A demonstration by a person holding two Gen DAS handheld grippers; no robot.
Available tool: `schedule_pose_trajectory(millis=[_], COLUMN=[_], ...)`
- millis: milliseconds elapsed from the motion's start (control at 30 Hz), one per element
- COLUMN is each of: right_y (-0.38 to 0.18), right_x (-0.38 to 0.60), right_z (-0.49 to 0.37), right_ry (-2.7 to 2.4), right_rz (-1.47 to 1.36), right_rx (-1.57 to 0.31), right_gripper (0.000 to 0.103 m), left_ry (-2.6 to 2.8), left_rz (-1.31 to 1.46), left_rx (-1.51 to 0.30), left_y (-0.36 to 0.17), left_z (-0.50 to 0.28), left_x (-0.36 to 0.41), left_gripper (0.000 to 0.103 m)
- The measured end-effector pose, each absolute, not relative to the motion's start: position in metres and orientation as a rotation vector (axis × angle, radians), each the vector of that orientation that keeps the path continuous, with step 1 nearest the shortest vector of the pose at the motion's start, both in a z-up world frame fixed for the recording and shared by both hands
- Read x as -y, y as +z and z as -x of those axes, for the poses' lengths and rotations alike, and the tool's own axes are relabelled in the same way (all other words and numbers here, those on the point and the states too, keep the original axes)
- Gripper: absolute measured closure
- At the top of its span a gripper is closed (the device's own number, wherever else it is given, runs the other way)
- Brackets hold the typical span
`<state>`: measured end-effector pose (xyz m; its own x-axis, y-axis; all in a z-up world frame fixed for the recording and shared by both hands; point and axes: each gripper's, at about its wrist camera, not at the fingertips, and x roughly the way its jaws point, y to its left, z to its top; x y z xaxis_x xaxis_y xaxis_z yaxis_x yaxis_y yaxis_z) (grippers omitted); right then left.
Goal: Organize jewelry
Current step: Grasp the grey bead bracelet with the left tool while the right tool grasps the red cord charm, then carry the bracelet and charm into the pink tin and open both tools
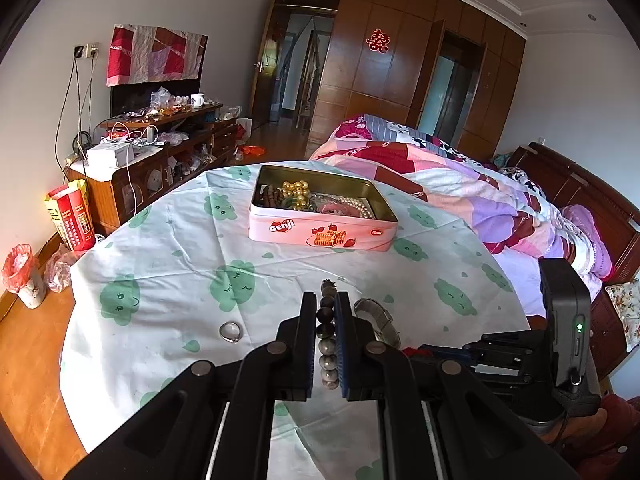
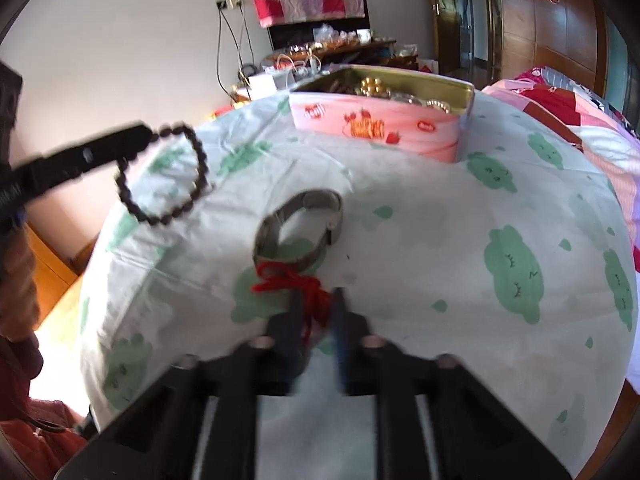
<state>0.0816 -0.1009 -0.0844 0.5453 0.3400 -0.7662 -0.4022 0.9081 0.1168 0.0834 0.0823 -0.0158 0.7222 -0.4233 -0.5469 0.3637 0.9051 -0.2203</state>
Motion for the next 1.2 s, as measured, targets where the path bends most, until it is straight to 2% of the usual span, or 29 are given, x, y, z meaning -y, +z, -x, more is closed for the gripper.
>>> schedule_pose_trajectory(millis=[367, 500, 600, 633, 667, 767, 800, 867, 967, 1000, 1033, 1067, 1200], right_y=[-0.020, -0.015, -0.033, -0.040, -0.046, -0.064, -0.068, -0.077, -0.083, -0.084, -0.084, -0.084, -0.071], right_x=[0.136, 0.136, 0.132, 0.129, 0.127, 0.116, 0.113, 0.104, 0.096, 0.094, 0.093, 0.093, 0.111], right_z=[-0.088, -0.098, -0.100, -0.101, -0.100, -0.097, -0.096, -0.095, -0.090, -0.089, -0.088, -0.087, -0.091], right_ry=[0.444, 0.450, 0.457, 0.457, 0.453, 0.463, 0.459, 0.445, 0.442, 0.432, 0.422, 0.419, 0.429], right_rz=[-0.080, -0.082, -0.072, -0.059, -0.043, 0.014, 0.035, 0.106, 0.180, 0.211, 0.236, 0.243, 0.132], right_rx=[-0.716, -0.729, -0.802, -0.823, -0.840, -0.880, -0.885, -0.901, -0.894, -0.885, -0.881, -0.881, -0.877], right_gripper=[0.094, 0.093, 0.073, 0.060, 0.053, 0.053, 0.053, 0.075, 0.078, 0.081, 0.091, 0.093, 0.094], left_ry=[-0.432, -0.449, -0.448, -0.449, -0.449, -0.446, -0.445, -0.443, -0.442, -0.442, -0.444, -0.446, -0.446], left_rz=[0.080, 0.073, 0.057, 0.056, 0.056, 0.057, 0.059, 0.062, 0.059, 0.059, 0.061, 0.062, 0.071], left_rx=[-0.590, -0.584, -0.587, -0.591, -0.594, -0.601, -0.603, -0.604, -0.605, -0.604, -0.604, -0.604, -0.598], left_y=[-0.002, 0.000, -0.002, -0.003, -0.004, -0.005, -0.004, -0.004, -0.004, -0.004, -0.004, -0.004, -0.004], left_z=[-0.095, -0.099, -0.101, -0.101, -0.101, -0.103, -0.103, -0.103, -0.103, -0.103, -0.103, -0.103, -0.104], left_x=[-0.077, -0.072, -0.069, -0.068, -0.068, -0.068, -0.068, -0.068, -0.068, -0.068, -0.068, -0.068, -0.070], left_gripper=[0.095, 0.095, 0.095, 0.095, 0.095, 0.095, 0.095, 0.095, 0.095, 0.095, 0.095, 0.095, 0.095])
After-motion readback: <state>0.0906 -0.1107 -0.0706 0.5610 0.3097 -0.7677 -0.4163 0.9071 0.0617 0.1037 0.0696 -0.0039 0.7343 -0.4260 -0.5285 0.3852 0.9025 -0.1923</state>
